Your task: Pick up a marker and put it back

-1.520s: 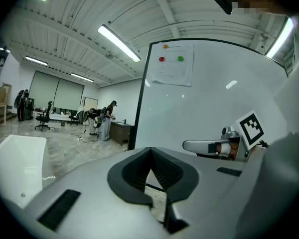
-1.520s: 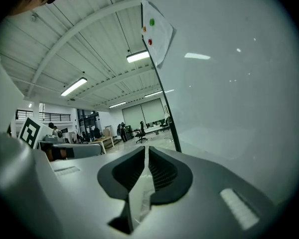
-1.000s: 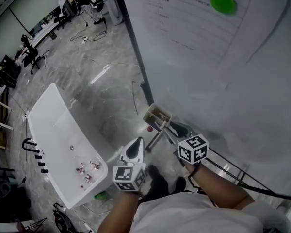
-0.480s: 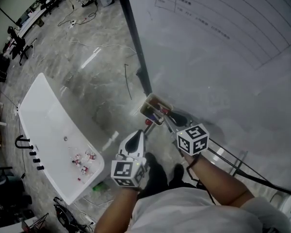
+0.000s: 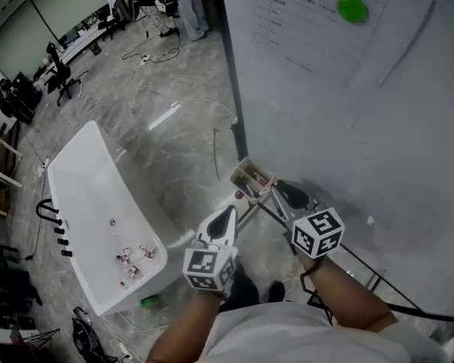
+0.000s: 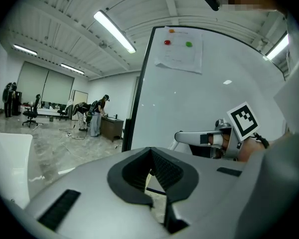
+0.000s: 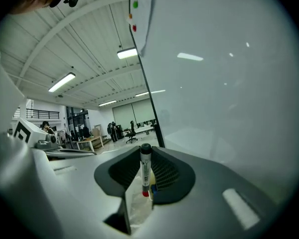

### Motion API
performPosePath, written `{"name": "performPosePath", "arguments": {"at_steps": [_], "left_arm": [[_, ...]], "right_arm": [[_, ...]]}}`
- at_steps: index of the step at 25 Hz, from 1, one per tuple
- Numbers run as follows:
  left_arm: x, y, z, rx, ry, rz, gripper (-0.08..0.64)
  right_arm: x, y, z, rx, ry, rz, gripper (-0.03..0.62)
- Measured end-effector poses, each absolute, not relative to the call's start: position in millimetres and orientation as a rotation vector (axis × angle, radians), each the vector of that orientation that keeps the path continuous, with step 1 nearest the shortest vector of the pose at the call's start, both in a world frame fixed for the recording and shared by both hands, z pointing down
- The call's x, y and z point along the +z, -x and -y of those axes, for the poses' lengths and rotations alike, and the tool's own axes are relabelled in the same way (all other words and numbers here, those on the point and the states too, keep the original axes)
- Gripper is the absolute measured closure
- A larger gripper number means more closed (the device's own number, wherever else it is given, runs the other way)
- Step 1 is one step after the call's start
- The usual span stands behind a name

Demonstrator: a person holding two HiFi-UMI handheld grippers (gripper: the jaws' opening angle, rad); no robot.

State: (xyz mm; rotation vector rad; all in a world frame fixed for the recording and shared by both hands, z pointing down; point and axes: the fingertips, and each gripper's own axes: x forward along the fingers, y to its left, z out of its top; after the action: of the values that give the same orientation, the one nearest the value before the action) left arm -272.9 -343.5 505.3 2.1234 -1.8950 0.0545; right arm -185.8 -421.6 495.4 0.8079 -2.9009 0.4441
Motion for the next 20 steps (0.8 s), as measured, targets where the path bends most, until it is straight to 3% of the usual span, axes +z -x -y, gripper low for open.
{"name": "performPosePath", "arguments": {"at_steps": [8,20], "left_arm": [[418,243,318,-0.034,-2.194,2.02,0.555],[375,222,302,-0.051,-2.253,2.052,0.555]], "right_arm": [[382,144,379,0.211,-0.767,3.07,0.525],[335,122,353,0.105,-0.809,3.138,0.525]]}}
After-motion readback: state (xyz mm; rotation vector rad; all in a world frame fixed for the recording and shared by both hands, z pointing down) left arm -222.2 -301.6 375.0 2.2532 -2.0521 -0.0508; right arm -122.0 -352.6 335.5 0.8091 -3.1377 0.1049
